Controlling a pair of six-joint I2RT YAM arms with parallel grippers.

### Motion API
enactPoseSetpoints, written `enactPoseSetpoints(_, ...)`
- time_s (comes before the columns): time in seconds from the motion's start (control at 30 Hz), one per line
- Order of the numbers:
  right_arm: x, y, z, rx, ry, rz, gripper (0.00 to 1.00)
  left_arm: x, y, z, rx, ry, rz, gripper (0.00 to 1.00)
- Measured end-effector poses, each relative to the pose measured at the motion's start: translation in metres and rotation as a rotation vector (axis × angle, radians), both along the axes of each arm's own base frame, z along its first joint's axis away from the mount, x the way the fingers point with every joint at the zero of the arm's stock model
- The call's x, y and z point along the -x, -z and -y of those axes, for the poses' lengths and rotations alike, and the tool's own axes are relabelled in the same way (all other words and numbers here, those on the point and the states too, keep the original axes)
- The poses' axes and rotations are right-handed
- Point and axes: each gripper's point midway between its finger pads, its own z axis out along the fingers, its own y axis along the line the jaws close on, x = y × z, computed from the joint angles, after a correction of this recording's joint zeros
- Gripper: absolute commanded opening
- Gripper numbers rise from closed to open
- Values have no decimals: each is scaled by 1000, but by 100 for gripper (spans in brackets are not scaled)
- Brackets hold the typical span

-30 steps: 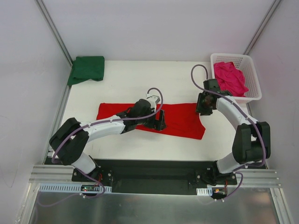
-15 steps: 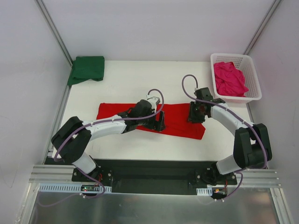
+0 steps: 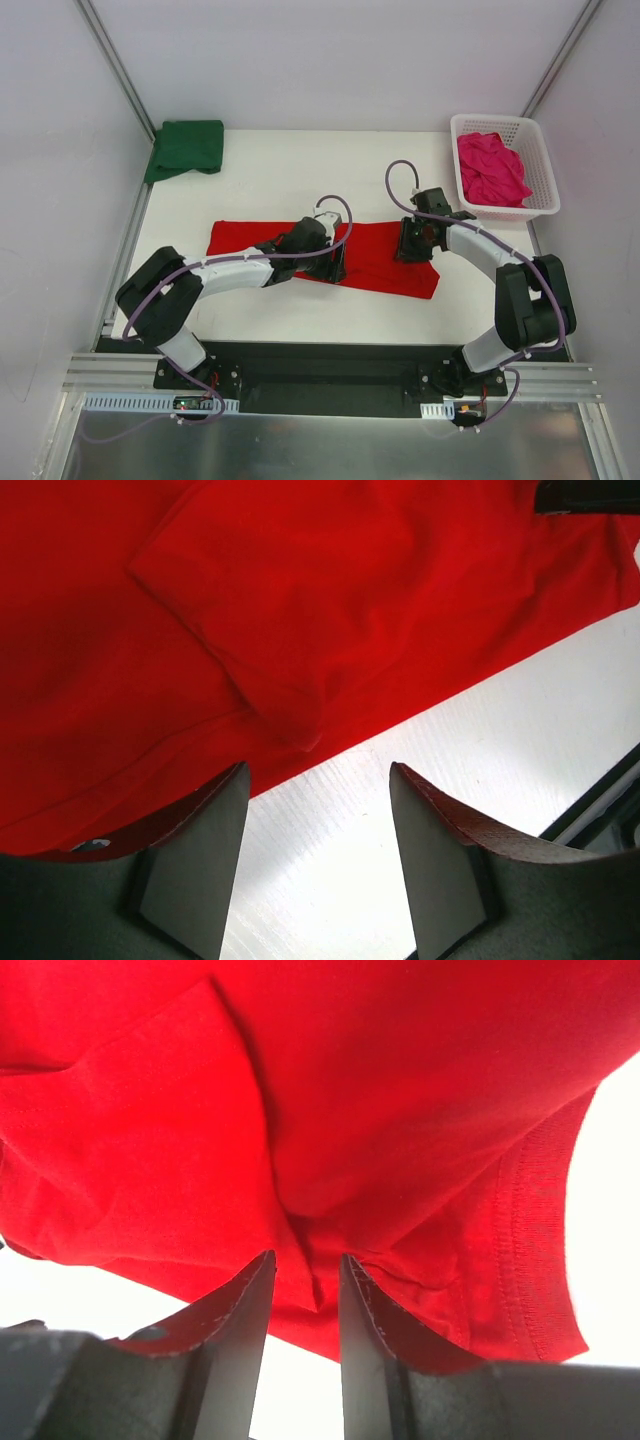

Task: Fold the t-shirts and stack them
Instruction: Fold the other side of the tshirt into a rectangle

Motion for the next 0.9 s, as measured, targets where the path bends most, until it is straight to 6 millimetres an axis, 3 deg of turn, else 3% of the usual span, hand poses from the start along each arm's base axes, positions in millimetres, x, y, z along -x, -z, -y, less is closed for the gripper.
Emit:
enactPoseSetpoints(0.63, 5, 7, -6, -23, -12, -30, 34, 1, 13, 0, -21, 0, -21, 56)
enactPoseSetpoints(0.73, 5, 8, -7, -25, -13, -35, 34, 1, 13, 0, -21, 0, -21, 47)
enactPoseSetpoints(0.9, 5, 8, -9, -30, -19, -30, 33, 0, 12, 0, -16, -4, -22, 46)
